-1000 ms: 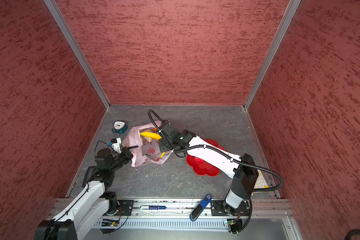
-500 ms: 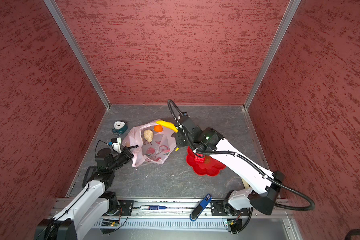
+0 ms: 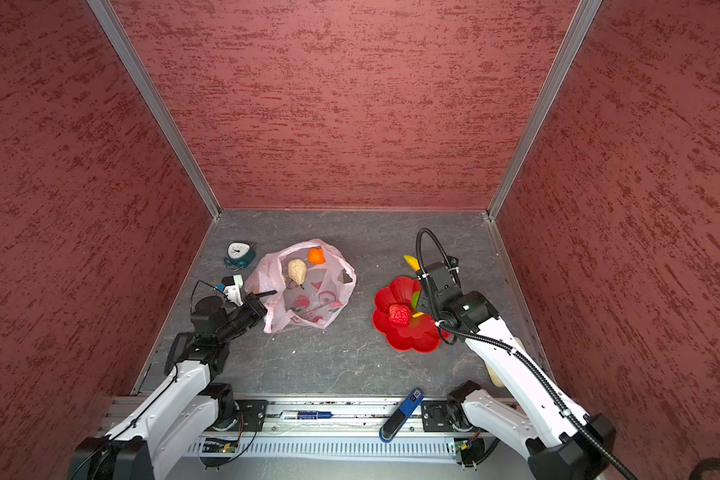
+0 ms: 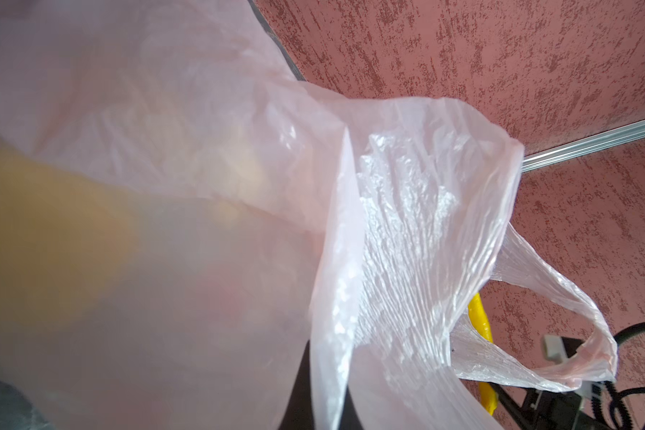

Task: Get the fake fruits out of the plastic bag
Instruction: 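Lower the yellow banana into the red bowl and open the right gripper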

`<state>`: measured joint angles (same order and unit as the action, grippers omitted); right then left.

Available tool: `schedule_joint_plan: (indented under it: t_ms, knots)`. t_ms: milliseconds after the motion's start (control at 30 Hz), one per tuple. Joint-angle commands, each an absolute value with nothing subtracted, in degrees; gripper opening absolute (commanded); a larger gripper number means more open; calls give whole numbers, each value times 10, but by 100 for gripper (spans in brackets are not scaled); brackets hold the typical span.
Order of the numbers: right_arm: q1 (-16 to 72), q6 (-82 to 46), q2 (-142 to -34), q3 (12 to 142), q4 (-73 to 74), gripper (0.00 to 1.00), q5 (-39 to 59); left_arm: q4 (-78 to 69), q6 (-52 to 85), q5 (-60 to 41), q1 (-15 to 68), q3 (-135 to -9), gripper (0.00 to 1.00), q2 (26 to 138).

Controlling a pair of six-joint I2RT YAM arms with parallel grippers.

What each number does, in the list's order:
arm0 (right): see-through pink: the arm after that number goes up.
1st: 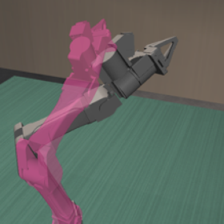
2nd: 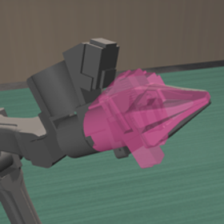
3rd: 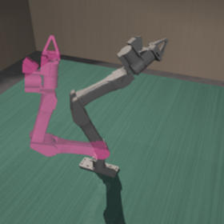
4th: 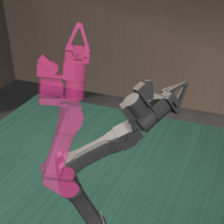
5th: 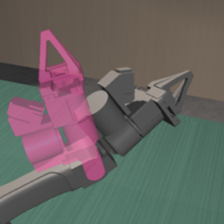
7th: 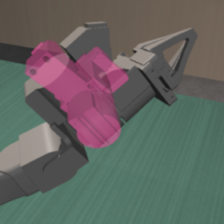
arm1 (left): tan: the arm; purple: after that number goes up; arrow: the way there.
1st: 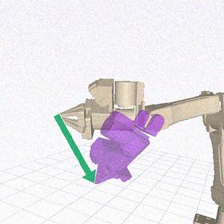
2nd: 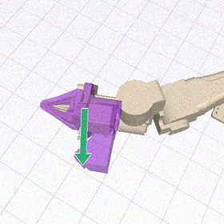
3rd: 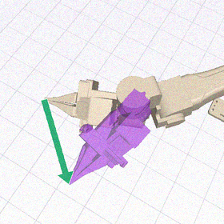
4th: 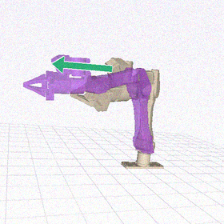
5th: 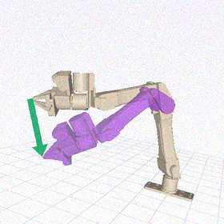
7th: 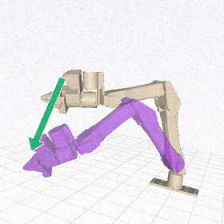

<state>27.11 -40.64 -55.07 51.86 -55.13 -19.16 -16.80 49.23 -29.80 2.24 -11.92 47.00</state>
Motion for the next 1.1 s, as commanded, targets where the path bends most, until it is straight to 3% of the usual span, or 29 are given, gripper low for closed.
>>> schedule_joint_plan:
  t_ms: [0,733,1067]
  knots:
    - [260,-474,-515,467,-521,18,-189,-185,488,-295,24,-119,1,469]
    - [189,-452,-592,341,-352,19,-134,-179,484,-297,23,-120,1,471]
    - [188,-450,-595,325,-341,30,-127,-179,483,-299,23,-124,1,476]
